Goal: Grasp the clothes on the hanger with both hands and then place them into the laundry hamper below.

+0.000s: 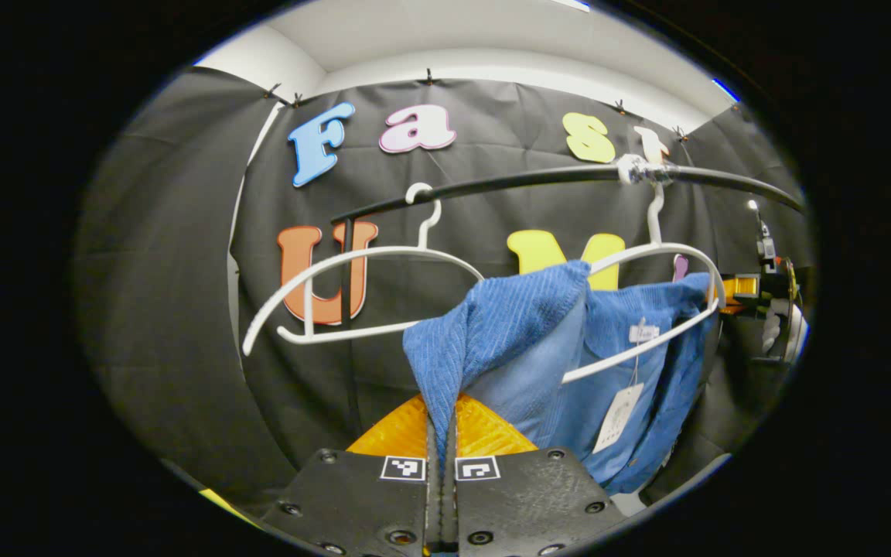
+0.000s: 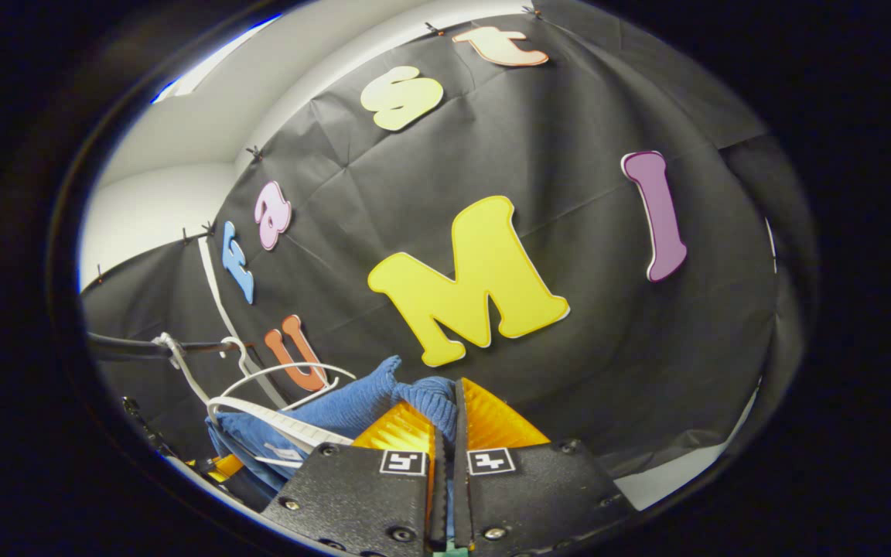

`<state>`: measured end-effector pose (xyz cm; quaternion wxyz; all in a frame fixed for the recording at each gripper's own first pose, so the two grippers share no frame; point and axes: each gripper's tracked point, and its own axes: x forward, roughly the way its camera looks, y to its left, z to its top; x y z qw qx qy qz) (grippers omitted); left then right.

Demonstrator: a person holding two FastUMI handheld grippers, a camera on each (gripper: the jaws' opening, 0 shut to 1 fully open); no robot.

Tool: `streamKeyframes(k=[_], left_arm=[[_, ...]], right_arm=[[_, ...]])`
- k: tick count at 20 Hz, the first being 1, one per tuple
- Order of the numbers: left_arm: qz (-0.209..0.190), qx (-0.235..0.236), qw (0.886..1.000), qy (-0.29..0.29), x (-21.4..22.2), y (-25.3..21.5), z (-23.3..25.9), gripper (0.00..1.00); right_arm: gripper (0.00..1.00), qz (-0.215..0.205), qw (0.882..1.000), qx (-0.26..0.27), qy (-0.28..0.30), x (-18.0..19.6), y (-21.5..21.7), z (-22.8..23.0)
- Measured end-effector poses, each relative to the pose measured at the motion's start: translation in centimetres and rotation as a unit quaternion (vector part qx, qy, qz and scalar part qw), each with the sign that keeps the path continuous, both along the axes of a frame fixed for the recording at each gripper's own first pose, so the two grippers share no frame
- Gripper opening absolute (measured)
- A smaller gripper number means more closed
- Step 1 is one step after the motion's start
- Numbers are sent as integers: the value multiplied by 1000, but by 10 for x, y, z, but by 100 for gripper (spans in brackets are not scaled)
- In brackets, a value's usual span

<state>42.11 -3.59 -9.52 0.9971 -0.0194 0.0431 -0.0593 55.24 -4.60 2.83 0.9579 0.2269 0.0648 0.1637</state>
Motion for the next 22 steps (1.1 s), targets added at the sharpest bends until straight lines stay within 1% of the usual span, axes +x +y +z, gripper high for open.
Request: streamKeyframes(k=[1, 2, 3, 4, 5, 6, 8, 10, 11, 12, 14, 15, 16, 17, 18, 21, 22], left_arm=[[10, -8, 1000, -8, 2, 6, 9, 5], [16, -22, 999, -18, 5, 12, 18, 0], [24, -41, 998, -29, 9, 20, 29, 5], [34, -62, 997, -34, 13, 28, 40, 0], [38, -84, 995, -36, 18, 34, 47, 0], [48, -95, 994, -34, 23, 42, 49, 0], [56, -87, 994, -17, 29, 50, 38, 1], [55, -87, 995, -2, 29, 52, 24, 1], [56, -96, 994, 8, 28, 53, 16, 0], [56, -106, 993, 12, 26, 54, 10, 5], [58, -116, 991, 32, 25, 54, -7, 5], [59, -113, 991, 39, 22, 54, -15, 0], [59, -112, 991, 44, 18, 54, -23, 0], [58, -114, 991, 50, 14, 54, -30, 6], [59, -114, 990, 57, 10, 54, -37, 5], [58, -94, 990, 82, -6, 52, -63, 6], [58, -83, 991, 92, -15, 53, -72, 0]], right_arm=[[6, -1, 1000, 2, -3, 1, -1, 4], [7, -3, 1000, 3, -7, 4, -1, 8], [6, -3, 1000, 3, -12, 5, 0, 12], [6, -3, 1000, 1, -14, 8, 2, 14], [6, -2, 1000, -2, -13, 10, 4, 13], [7, 2, 1000, -1, -11, 12, 7, 12], [6, 10, 1000, -3, 1, 16, 14, 2], [7, 17, 1000, 4, 16, 18, 17, -9], [7, 18, 999, 11, 26, 19, 16, -17], [6, 18, 999, 18, 34, 21, 15, -23], [7, 20, 998, 26, 52, 21, 13, -38], [6, 19, 998, 26, 60, 19, 13, -47], [6, 19, 997, 24, 67, 15, 12, -57], [7, 16, 997, 23, 73, 14, 11, -67], [7, 14, 996, 24, 81, 10, 9, -76], [7, 10, 993, 18, 113, -5, 8, -117], [6, 9, 992, 16, 121, -12, 8, -128]])
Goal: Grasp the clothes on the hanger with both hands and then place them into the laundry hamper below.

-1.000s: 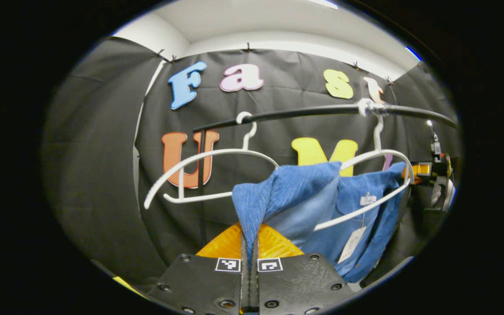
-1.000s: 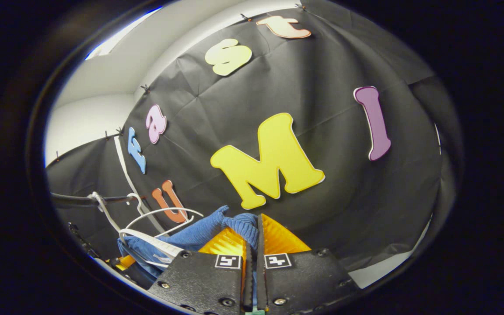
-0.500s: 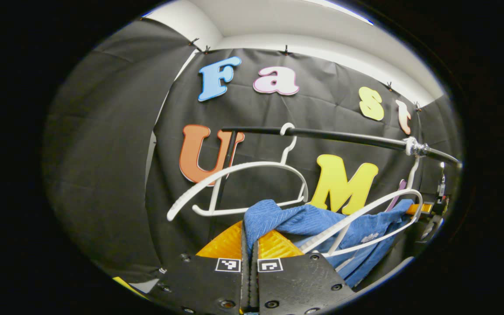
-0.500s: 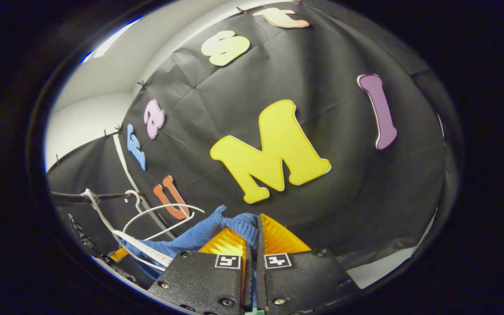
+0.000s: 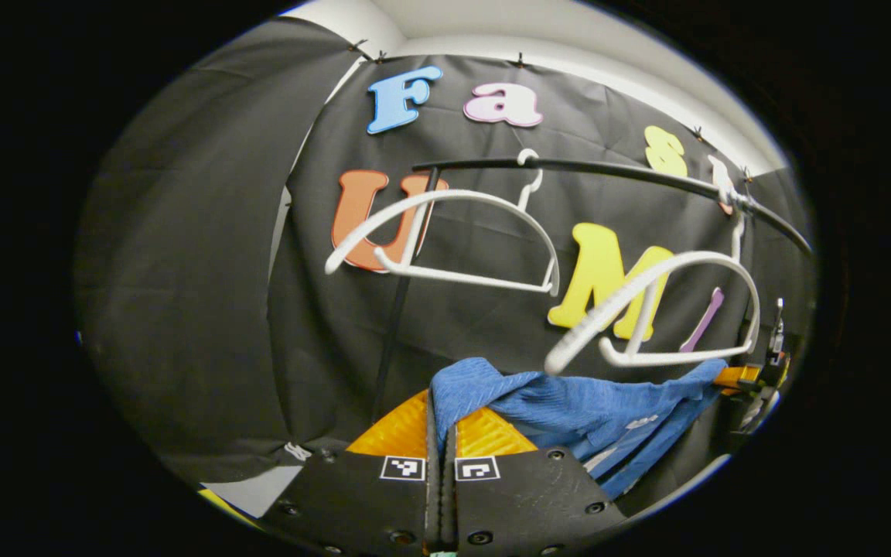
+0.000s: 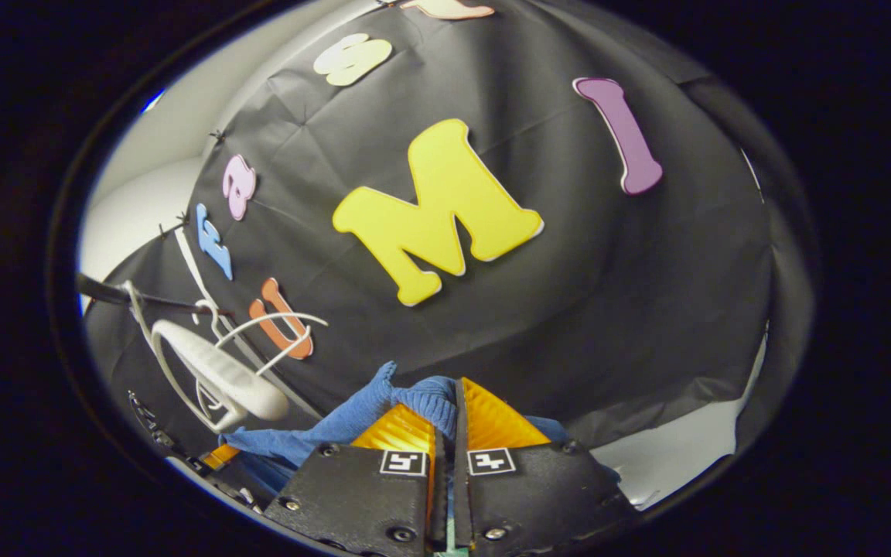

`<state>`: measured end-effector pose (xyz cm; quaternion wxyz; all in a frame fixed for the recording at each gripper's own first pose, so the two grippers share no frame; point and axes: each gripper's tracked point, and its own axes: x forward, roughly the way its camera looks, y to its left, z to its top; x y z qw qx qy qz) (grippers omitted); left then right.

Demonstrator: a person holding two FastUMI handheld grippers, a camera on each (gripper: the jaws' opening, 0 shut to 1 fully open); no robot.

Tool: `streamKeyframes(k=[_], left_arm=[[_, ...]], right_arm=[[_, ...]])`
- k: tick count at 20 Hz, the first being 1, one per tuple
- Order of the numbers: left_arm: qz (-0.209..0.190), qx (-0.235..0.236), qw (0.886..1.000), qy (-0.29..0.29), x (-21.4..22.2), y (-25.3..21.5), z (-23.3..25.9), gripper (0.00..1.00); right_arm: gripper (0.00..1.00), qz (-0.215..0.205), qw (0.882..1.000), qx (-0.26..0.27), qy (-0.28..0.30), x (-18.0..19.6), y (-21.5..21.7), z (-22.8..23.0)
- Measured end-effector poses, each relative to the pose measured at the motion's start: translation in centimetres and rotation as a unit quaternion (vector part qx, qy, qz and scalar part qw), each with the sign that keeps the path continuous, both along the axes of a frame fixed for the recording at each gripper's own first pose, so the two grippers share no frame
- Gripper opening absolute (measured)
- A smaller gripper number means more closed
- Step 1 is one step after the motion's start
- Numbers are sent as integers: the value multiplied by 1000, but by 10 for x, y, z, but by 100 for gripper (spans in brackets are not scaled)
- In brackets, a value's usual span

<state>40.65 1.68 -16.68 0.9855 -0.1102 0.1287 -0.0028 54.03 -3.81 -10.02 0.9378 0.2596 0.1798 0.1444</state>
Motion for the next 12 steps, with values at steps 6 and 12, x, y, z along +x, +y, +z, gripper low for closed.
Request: streamKeyframes(k=[6, 12], left_arm=[[-47, 35, 997, 43, -38, -26, -29, 0], [-135, 25, 989, 50, -63, -92, -41, 0]], right_arm=[[6, 17, 999, -6, 37, -62, 46, -51], [6, 72, 995, 11, 62, -124, 146, -82]])
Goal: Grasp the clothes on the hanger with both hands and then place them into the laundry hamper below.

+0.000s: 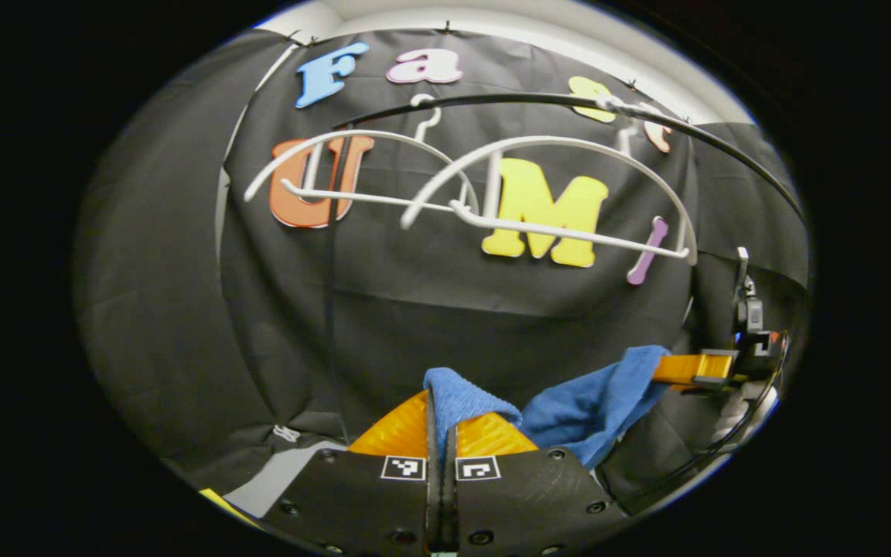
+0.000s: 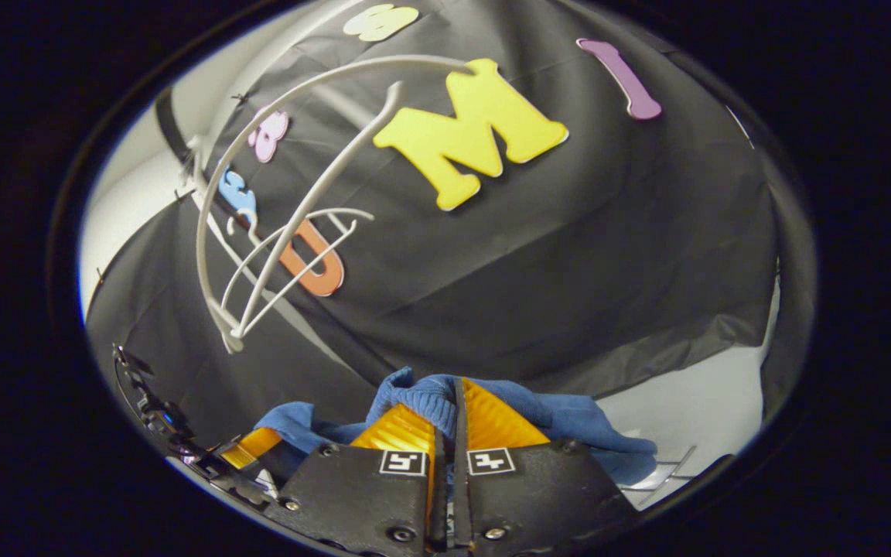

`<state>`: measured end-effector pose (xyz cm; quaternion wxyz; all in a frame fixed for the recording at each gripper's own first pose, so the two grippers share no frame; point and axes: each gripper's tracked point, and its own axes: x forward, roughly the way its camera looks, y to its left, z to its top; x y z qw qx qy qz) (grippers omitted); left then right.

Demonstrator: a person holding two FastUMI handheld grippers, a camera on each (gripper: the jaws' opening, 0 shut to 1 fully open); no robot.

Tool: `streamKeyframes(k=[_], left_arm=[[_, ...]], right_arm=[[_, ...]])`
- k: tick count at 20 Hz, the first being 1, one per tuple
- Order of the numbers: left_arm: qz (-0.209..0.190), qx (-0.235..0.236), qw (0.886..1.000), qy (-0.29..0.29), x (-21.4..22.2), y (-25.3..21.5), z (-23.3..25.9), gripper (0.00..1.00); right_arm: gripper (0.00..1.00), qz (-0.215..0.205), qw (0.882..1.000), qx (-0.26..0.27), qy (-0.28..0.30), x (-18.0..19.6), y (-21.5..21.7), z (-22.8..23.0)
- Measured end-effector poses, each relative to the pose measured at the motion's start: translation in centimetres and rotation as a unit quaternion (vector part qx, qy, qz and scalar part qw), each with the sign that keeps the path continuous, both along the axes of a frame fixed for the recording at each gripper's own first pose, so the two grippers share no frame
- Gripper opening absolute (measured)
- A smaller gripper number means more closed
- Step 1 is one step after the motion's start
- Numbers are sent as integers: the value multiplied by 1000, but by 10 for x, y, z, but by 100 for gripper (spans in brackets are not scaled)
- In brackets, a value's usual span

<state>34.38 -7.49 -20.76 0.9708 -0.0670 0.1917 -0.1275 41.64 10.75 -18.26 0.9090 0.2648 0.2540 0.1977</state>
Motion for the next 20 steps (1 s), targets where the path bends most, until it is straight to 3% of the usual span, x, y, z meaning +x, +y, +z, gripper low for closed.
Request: streamKeyframes(k=[6, 12, 20], left_arm=[[-55, -29, 998, 26, -21, -47, -30, 0], [-74, -34, 994, 69, -30, -66, -81, 0], [-65, -39, 986, 151, -64, -73, -176, 0]], right_arm=[[6, 55, 997, -56, 14, -45, 62, -39], [6, 49, 993, -93, 54, -60, 56, -95], [6, 54, 979, -153, 125, -82, 36, -185]])
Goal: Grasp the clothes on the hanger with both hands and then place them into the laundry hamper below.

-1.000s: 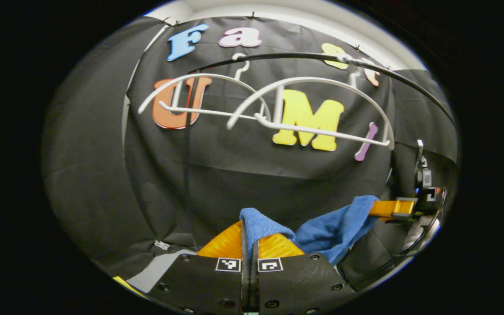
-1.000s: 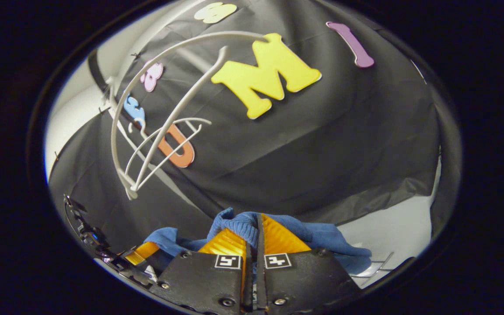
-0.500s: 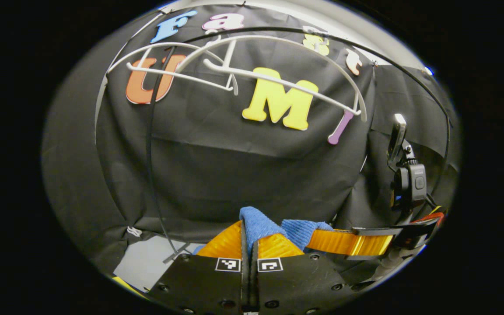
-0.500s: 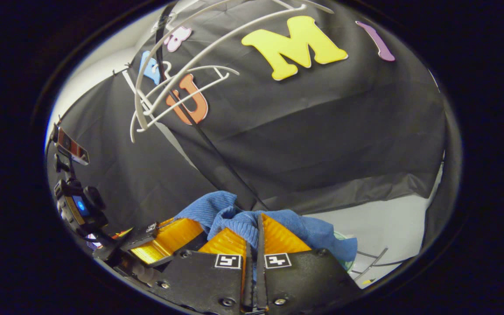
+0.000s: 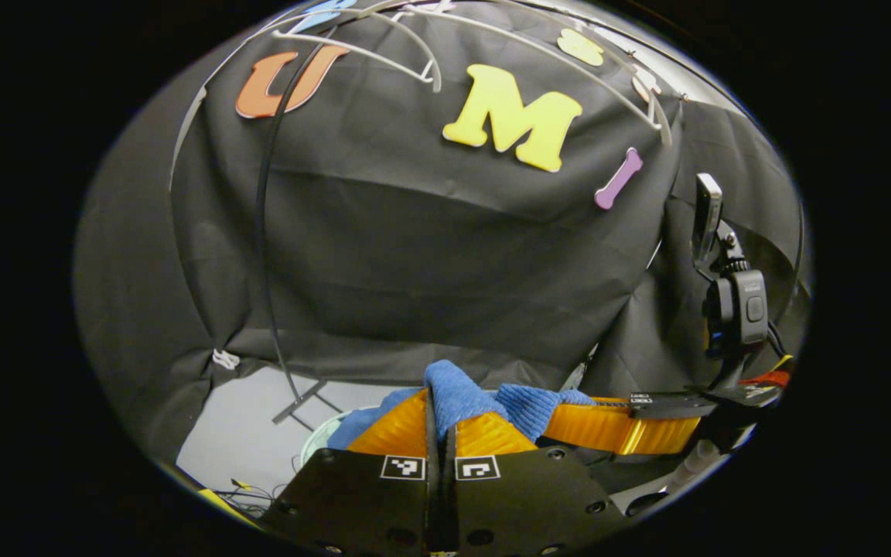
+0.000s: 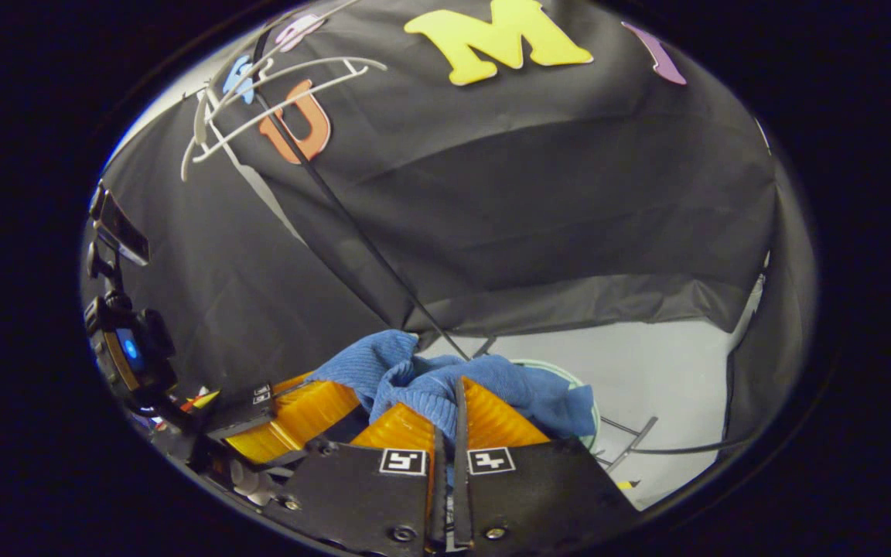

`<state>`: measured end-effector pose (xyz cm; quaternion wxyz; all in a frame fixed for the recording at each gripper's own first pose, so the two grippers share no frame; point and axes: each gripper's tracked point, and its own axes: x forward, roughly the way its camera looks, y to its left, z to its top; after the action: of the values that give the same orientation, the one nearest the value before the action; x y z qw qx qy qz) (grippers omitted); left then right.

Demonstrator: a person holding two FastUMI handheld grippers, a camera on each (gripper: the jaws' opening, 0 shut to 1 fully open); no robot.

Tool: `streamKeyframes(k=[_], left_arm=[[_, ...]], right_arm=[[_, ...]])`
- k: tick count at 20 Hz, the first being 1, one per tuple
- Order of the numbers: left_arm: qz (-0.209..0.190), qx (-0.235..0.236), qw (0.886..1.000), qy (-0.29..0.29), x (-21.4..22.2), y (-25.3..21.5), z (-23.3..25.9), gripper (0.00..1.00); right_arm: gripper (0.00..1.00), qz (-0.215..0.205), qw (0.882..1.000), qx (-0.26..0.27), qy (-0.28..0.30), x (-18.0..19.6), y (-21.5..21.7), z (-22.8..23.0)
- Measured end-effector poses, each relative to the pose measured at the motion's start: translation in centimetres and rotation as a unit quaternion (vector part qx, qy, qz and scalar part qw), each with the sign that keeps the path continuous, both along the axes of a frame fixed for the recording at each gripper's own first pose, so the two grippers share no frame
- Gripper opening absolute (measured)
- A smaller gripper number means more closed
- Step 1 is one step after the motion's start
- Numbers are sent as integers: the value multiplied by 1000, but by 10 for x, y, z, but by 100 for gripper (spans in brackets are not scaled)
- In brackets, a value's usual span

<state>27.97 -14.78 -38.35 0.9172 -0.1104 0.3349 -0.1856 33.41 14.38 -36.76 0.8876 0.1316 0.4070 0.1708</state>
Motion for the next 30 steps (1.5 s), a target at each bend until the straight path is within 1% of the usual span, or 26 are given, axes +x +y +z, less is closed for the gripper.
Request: streamKeyframes(k=[2, 5, 7, 8, 10, 14, 15, 17, 18, 19, 20, 21, 22, 23, 24, 25, 26, 29, 30], left_arm=[[-1, 3, 1000, 21, -11, -2, -20, 0], [-5, 21, 998, 53, -29, -1, -53, 0], [-4, 47, 995, 84, -46, 3, -76, 0], [-6, 62, 993, 98, -56, 6, -88, 0], [-15, 77, 989, 126, -71, 0, -100, 0], [-10, 100, 981, 167, -85, 7, -110, 1], [-4, 105, 979, 175, -87, 10, -113, 1], [3, 109, 976, 189, -90, 12, -116, 1], [6, 112, 975, 192, -91, 15, -115, 6], [10, 116, 974, 193, -92, 19, -118, 1], [13, 120, 973, 198, -96, 24, -123, 6], [18, 120, 972, 200, -98, 30, -129, 0], [20, 112, 973, 201, -99, 31, -132, 25], [27, 111, 973, 201, -99, 34, -132, 50], [32, 114, 973, 198, -101, 38, -130, 75], [36, 117, 973, 195, -102, 45, -128, 100], [37, 119, 973, 194, -105, 48, -126, 97], [40, 122, 974, 186, -116, 57, -121, 97], [43, 121, 975, 184, -119, 59, -117, 97]], right_arm=[[6, -3, 1000, -10, 19, -3, -5, -21], [6, -2, 998, -26, 51, -21, -7, -57], [7, 1, 996, -37, 76, -33, -10, -82], [7, -7, 995, -44, 91, -36, -13, -94], [7, -16, 992, -53, 111, -43, -22, -112], [7, -21, 987, -100, 128, -49, -30, -112], [8, -23, 985, -107, 132, -50, -35, -113], [10, -28, 985, -102, 139, -54, -36, -112], [13, -32, 985, -97, 136, -53, -37, -107], [32, -34, 985, -104, 132, -51, -39, -109], [51, -32, 985, -120, 123, -50, -45, -106], [70, -29, 984, -134, 109, -44, -50, -106], [89, -27, 983, -150, 101, -42, -55, -104], [80, -24, 983, -155, 95, -43, -55, -102], [82, -26, 983, -156, 94, -47, -53, -101], [82, -29, 983, -155, 93, -52, -52, -104], [82, -30, 983, -152, 94, -54, -52, -105], [82, -32, 983, -154, 92, -65, -55, -105], [85, -33, 983, -156, 86, -68, -57, -99]])
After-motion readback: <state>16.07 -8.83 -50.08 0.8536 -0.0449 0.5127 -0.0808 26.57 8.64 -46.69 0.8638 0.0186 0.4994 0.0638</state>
